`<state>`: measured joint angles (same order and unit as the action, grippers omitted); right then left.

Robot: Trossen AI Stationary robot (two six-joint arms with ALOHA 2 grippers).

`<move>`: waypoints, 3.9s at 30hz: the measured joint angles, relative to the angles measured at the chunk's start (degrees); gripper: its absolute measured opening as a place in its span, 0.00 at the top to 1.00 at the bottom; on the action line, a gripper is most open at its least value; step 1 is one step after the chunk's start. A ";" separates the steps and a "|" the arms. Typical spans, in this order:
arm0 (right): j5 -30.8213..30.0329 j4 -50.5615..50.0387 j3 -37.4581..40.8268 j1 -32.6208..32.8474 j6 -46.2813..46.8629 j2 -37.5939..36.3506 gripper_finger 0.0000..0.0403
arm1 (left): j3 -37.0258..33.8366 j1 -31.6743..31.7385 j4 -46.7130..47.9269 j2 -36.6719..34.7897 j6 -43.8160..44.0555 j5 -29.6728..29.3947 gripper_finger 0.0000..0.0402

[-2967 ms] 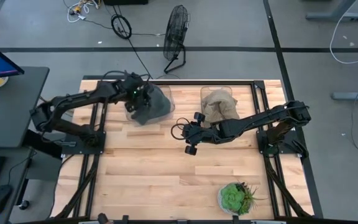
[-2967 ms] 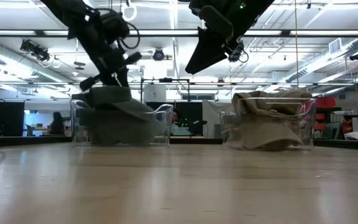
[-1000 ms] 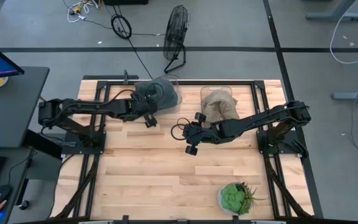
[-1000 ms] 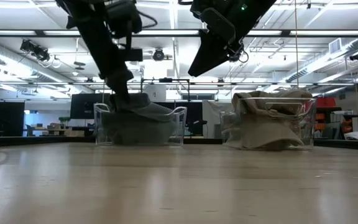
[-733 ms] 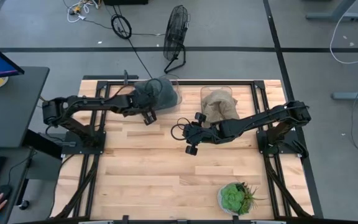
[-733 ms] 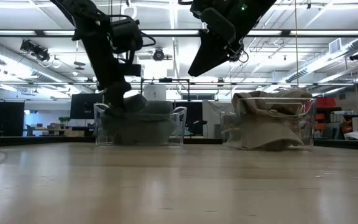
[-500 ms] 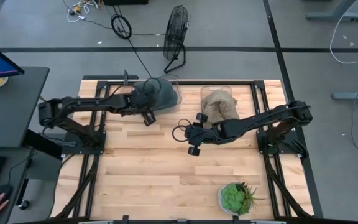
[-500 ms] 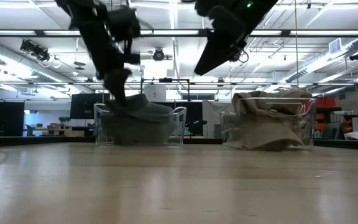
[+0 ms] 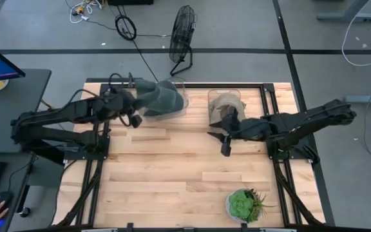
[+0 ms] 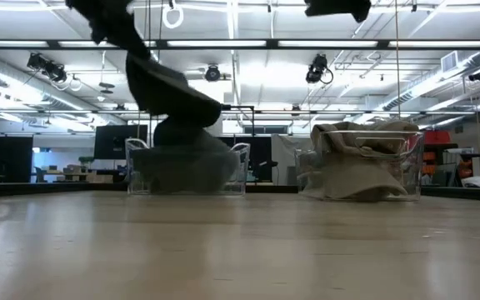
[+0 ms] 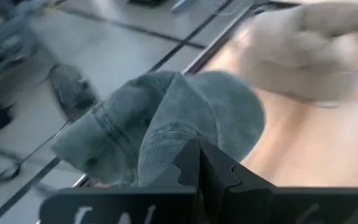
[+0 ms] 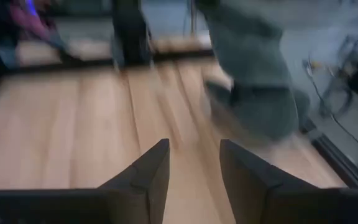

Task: Pick & Place hat
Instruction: Put the black cap into the left transparent bin, then return to Home Position

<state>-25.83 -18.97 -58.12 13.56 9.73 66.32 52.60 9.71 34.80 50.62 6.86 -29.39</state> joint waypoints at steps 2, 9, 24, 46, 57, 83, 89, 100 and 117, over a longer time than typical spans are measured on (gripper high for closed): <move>2.18 8.12 4.02 -0.81 -0.66 -1.78 0.64 | -2.71 2.63 -0.72 -0.53 0.19 0.47 0.99; 8.51 15.95 9.52 -2.25 -1.37 -0.93 0.64 | -13.99 9.64 -17.62 6.20 -0.46 2.96 0.99; 8.56 15.37 9.55 -2.25 -2.79 -0.41 0.64 | -11.82 10.12 -19.09 17.34 -3.80 8.07 0.67; 8.84 10.91 9.55 -2.25 -2.88 -8.35 0.64 | 5.27 -1.37 8.50 -7.42 4.10 3.28 0.57; 8.90 27.91 30.79 -2.27 -0.55 -22.08 0.64 | -30.37 -6.69 -28.26 -24.16 -1.70 13.12 0.57; 8.82 34.70 57.29 -2.27 0.04 -54.96 0.64 | -52.00 -8.04 -38.18 -48.06 -6.74 13.73 0.57; 8.29 33.55 57.24 -2.29 -0.26 -55.12 0.64 | -52.02 -8.04 -37.79 -48.01 -4.81 14.70 0.57; 8.31 22.02 57.22 -2.27 0.00 -54.71 0.64 | -52.15 -8.04 -38.31 -48.01 -4.57 15.04 0.57; 6.64 22.20 57.17 -2.22 -1.73 -54.80 0.64 | -52.17 -8.02 -38.38 -48.01 -4.59 15.04 0.57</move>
<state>-19.19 3.22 -0.95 11.33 8.00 11.53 0.43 1.69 -3.57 2.61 2.26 -14.35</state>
